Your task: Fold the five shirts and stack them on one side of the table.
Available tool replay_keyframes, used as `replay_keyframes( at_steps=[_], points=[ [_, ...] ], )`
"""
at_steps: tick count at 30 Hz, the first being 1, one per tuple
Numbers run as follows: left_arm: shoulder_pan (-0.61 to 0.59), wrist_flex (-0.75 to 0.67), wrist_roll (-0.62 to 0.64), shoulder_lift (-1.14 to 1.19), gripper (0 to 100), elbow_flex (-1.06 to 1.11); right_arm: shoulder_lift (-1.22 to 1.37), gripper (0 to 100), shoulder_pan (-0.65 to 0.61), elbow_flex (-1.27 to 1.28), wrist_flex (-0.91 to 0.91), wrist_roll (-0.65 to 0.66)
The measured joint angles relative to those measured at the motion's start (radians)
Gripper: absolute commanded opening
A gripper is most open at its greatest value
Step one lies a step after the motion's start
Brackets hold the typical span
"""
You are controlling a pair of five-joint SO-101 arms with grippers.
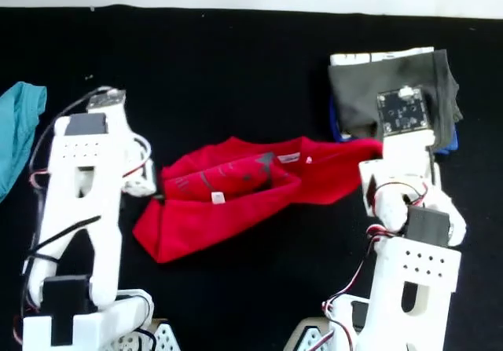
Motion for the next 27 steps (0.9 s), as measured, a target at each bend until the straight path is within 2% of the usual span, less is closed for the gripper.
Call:
replay_keyframes(
  at_steps=[7,17,24,27],
  points=[
    [0.155,-0.112,0.025,0.000,25,0.072,0.000,0.5,-0.037,0.009,0.000,0.000],
    [0.163,-0.284,0.026,0.046,24,0.178,-0.002,0.5,-0.038,0.009,0.000,0.000],
    [0.163,-0.293,0.032,0.172,24,0.118,-0.002,0.5,-0.038,0.009,0.000,0.000],
    [0.172,-0.262,0.049,0.172,18,0.077,-0.002,0.5,-0.038,0.009,0.000,0.000]
  ],
)
